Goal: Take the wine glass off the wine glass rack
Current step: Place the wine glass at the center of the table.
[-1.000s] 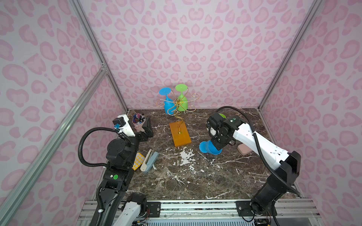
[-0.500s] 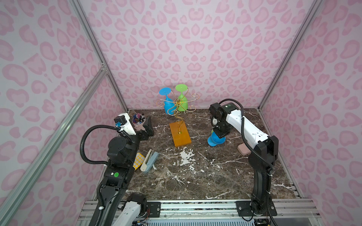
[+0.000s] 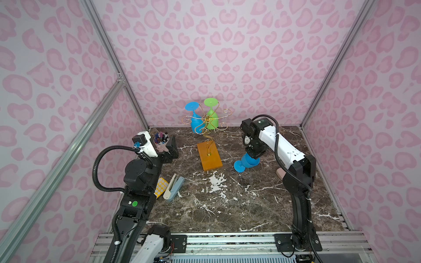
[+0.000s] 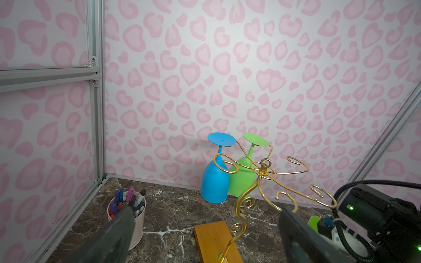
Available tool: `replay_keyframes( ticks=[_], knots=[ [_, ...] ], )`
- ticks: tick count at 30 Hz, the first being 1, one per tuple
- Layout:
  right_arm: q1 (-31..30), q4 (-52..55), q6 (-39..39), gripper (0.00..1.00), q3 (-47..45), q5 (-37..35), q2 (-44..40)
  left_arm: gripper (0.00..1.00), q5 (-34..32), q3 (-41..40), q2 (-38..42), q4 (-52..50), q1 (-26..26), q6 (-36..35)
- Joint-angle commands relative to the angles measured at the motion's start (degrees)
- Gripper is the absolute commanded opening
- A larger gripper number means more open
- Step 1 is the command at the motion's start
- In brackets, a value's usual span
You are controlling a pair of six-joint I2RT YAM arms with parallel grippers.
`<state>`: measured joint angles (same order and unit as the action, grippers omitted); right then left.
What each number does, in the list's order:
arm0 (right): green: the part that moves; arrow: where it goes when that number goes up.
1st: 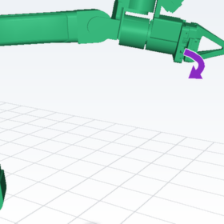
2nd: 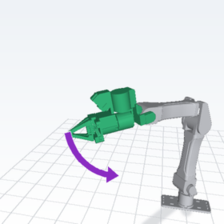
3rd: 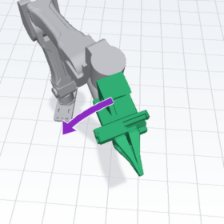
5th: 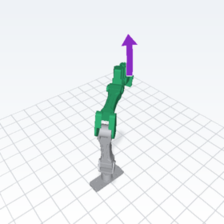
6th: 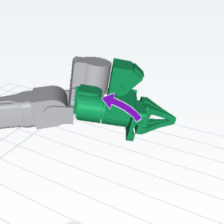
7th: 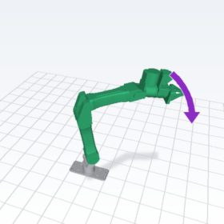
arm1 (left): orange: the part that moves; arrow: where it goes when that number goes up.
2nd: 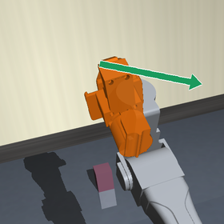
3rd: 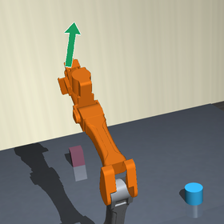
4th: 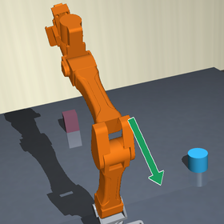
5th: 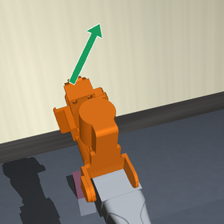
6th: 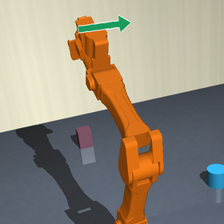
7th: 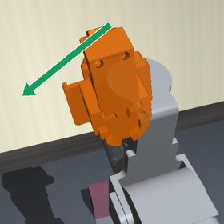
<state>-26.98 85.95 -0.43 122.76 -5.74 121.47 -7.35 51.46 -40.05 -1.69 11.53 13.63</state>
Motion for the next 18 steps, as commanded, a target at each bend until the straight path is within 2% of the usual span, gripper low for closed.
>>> replay_keyframes(
  ticks=[1,6,12,18],
  knots=[
    [0.09,-0.43,0.07,0.23,1.69,1.63,-0.62,1.00,-0.56,0.39,0.15,1.65,-0.03,-0.33],
    [0.66,-0.18,0.34,0.09,2.92,2.06,-0.97,1.00,-0.76,0.31,0.41,1.68,-0.02,-0.28],
    [0.56,-2.62,1.04,0.13,0.39,2.98,-3.34,1.00,-0.74,0.22,0.59,1.56,-0.02,-0.24],
    [0.32,-6.24,1.70,0.20,0.19,7.96,-7.02,1.00,-0.87,0.17,0.59,1.68,-0.05,-0.03]
  ],
)
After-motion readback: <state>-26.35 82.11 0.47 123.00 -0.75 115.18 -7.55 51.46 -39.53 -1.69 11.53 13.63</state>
